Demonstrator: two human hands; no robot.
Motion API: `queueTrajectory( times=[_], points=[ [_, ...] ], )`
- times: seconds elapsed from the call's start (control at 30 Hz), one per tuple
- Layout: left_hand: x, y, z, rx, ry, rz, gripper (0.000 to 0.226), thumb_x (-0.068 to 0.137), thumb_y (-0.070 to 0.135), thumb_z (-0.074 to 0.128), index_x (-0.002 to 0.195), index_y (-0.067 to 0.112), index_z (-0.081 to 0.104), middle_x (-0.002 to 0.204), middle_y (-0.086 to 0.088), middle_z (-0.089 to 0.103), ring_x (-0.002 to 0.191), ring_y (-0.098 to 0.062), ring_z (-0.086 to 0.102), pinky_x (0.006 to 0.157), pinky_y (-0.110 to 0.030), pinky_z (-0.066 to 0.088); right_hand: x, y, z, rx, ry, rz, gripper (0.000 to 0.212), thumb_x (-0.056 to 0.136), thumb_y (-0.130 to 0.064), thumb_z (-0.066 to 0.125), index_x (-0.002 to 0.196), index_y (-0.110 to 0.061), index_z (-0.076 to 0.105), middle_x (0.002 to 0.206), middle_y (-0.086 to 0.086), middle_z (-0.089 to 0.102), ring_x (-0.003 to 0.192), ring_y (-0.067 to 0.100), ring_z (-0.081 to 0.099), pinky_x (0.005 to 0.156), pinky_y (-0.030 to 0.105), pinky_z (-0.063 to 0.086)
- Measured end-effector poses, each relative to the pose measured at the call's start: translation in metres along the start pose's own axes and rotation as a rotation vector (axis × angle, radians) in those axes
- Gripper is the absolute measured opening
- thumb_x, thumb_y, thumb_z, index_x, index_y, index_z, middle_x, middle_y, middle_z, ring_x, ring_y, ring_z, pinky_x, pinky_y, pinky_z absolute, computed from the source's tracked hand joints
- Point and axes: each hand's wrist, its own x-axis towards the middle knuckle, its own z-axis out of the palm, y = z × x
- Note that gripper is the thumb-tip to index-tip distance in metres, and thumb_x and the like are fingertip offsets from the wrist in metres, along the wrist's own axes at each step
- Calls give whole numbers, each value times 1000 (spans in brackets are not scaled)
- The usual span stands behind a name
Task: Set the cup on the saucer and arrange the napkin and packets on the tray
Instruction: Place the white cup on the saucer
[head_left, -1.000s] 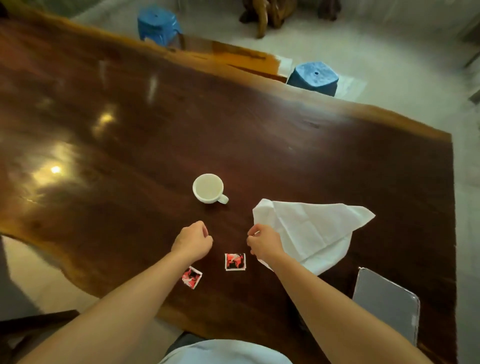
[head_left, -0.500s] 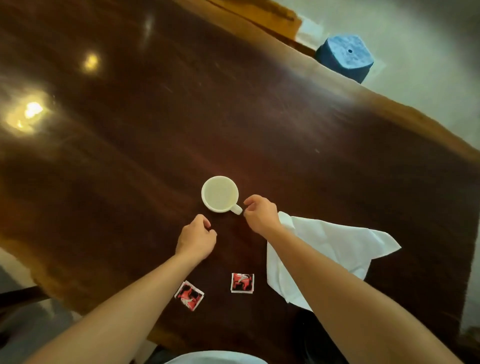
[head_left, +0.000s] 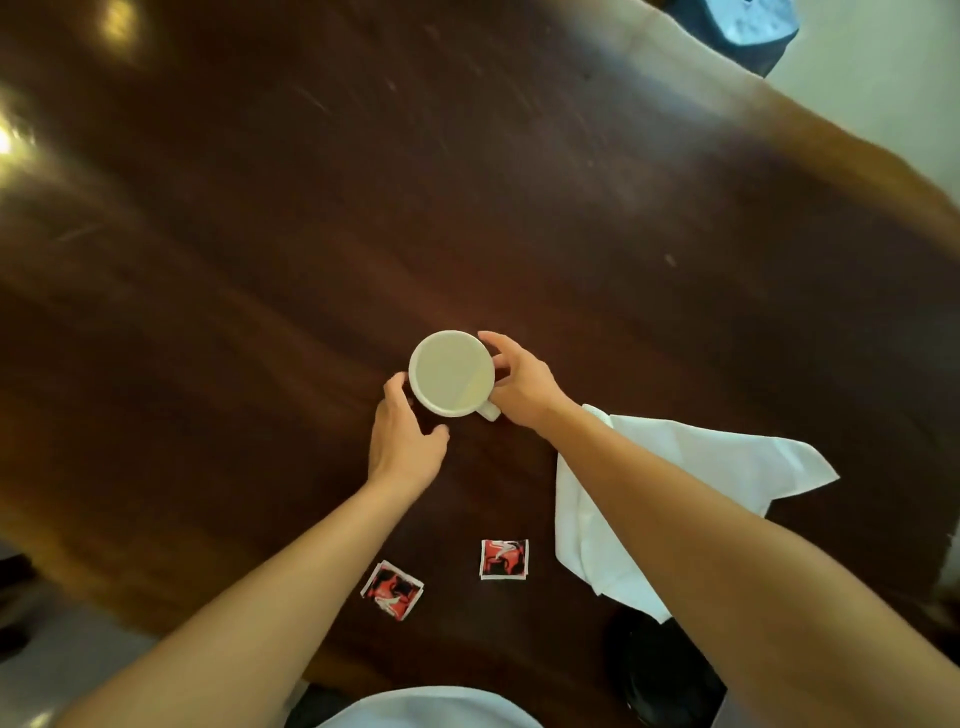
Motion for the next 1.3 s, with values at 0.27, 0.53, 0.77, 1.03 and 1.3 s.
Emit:
queueTrajectory(
  times=[0.27, 0.53, 0.77, 1.03, 1.3],
  points=[
    [1, -4, -20, 39, -54, 116, 91, 80, 3, 79, 152, 26, 29, 143, -4, 51, 131, -20, 48, 102, -32, 42, -42, 3, 47, 152, 27, 5, 91, 77, -7, 80, 147, -26, 24, 120, -6, 55, 111, 13, 57, 84, 26, 53],
    [-34, -38, -26, 139, -146, 145, 81, 81, 5, 76, 147, 33, 36, 128, 1, 56, 110, -11, 49, 84, -27, 40, -96, 22, 88, 219, 66, 98, 80, 81, -15, 80, 141, -17, 27, 105, -7, 53, 78, 2, 53, 55, 13, 39],
    [-82, -32, -12, 132, -167, 289, 74, 80, 10, 76, 141, 34, 41, 116, 6, 54, 103, -11, 51, 81, -28, 41, -146, 47, 83, 224, 179, 89, 84, 75, -15, 82, 139, -21, 28, 93, -15, 51, 77, 2, 53, 58, 16, 40],
    [-154, -13, 37, 207, -291, 456, 71, 78, 14, 79, 138, 29, 44, 109, 5, 56, 98, -13, 54, 75, -27, 42, -226, 108, 71, 423, 366, 101, 77, 76, -31, 84, 131, -26, 30, 97, -15, 50, 79, 3, 55, 53, 13, 41],
    [-237, -21, 120, 279, -492, 581, 59, 79, 21, 79, 131, 25, 50, 105, 10, 61, 94, -10, 57, 72, -23, 43, -306, 212, 75, 604, 480, 272, 73, 84, -26, 77, 140, -22, 30, 104, -7, 54, 81, 6, 53, 57, 16, 39]
  ],
)
